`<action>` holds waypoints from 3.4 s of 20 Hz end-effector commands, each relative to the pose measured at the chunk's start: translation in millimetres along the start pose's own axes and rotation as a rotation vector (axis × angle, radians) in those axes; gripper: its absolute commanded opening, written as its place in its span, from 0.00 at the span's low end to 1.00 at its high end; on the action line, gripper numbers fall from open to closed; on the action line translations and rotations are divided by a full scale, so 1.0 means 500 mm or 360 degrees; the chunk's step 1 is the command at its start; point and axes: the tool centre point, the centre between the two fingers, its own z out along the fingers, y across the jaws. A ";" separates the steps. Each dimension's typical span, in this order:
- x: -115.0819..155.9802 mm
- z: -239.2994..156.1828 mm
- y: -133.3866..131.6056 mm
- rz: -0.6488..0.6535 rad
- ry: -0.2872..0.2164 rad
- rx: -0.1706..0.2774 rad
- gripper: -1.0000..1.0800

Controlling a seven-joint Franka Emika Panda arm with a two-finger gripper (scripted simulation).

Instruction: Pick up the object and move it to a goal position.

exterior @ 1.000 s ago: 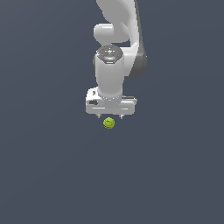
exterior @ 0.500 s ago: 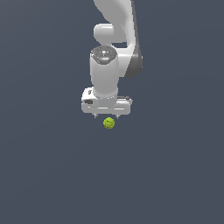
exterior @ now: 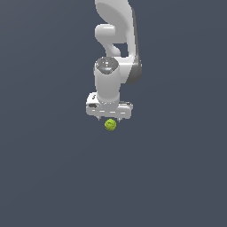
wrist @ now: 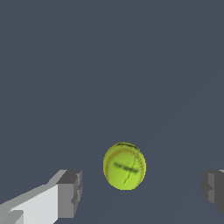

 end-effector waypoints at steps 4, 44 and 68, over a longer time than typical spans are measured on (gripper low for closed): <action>-0.039 0.059 -0.001 0.0061 0.0006 0.0007 0.96; -0.074 0.204 -0.002 0.0113 0.0012 0.0011 0.00; -0.124 -0.052 -0.012 0.0113 0.0014 0.0012 0.00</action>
